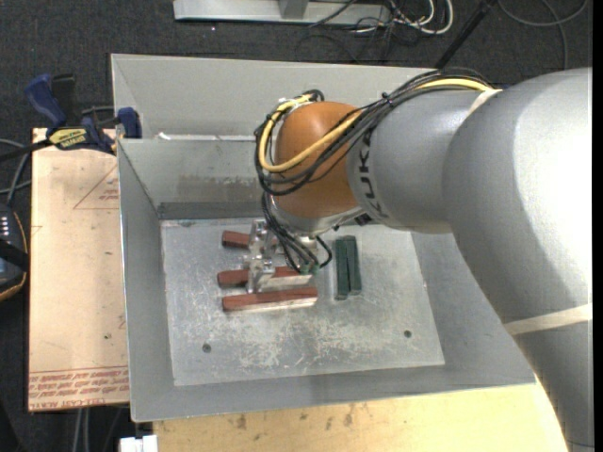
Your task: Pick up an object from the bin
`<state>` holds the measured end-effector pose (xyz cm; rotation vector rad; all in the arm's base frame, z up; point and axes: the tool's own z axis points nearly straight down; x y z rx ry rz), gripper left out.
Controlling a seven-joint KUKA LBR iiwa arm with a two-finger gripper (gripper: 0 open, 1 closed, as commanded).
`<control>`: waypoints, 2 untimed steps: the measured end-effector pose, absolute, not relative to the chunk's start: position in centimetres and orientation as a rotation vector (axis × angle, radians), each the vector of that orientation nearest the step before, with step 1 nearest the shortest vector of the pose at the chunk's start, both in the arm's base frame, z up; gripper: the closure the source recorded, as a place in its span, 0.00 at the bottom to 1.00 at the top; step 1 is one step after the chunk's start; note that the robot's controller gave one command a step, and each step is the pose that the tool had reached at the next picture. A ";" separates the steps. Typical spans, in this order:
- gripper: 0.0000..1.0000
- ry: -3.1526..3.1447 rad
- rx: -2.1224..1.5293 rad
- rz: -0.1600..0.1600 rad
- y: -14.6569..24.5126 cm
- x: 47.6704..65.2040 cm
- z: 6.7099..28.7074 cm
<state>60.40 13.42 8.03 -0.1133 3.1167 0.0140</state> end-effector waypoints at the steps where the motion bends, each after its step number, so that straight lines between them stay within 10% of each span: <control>1: 1.00 3.117 -0.113 0.014 13.4 60.4 8.0; 2: 1.00 3.136 -0.098 0.002 10.6 60.8 22.5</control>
Offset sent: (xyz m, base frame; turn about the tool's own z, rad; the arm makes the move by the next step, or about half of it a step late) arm 0.0026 -0.0289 0.1442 0.0091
